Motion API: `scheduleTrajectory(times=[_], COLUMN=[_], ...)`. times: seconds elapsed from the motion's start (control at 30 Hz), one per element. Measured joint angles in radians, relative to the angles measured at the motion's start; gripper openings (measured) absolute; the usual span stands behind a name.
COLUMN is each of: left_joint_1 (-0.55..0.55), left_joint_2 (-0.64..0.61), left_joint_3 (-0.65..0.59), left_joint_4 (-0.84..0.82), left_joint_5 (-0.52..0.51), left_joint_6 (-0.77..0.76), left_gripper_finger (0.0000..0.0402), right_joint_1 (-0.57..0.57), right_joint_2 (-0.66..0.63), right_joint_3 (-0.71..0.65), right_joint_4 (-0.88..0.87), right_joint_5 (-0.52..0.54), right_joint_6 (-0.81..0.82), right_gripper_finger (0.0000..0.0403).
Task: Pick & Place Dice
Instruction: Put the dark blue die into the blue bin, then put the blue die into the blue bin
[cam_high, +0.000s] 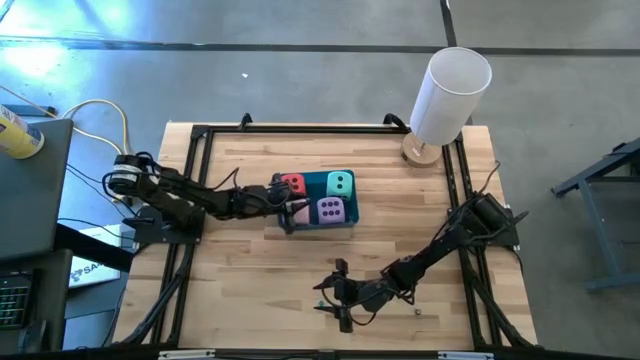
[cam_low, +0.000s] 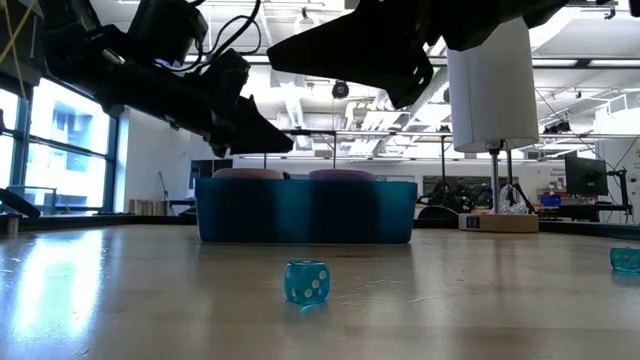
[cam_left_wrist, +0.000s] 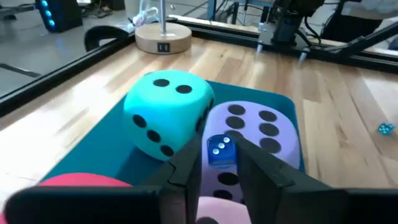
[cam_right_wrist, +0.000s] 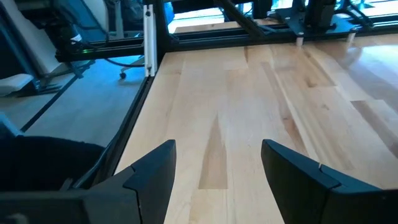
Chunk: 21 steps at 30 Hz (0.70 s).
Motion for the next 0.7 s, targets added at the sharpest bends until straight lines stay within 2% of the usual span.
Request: scheduleTrajectory(times=[0.17, 0.37, 0.53, 0.7], left_joint_1=[0.018, 0.019, -0.005, -0.079], left_joint_2=[0.000, 0.000, 0.000, -0.025], left_joint_3=[0.000, 0.000, 0.000, 0.000], left_joint_4=[0.000, 0.001, 0.037, 0.065], left_joint_5=[-0.003, -0.003, -0.003, -0.003], left_joint_6=[-0.048, -0.036, -0.017, 0.014], left_gripper_finger=[0.0134, 0.0171, 0.0178, 0.0178], right_joint_1=[-0.007, -0.013, -0.013, 0.019], right_joint_2=[0.000, 0.000, 0.000, -0.012], right_joint_3=[0.000, 0.000, 0.000, 0.000], right_joint_4=[0.000, -0.001, -0.005, -0.004], right_joint_5=[-0.023, -0.029, -0.029, -0.031], right_joint_6=[-0.004, -0.004, -0.005, -0.064], right_gripper_finger=[0.0229, 0.0229, 0.0229, 0.0229])
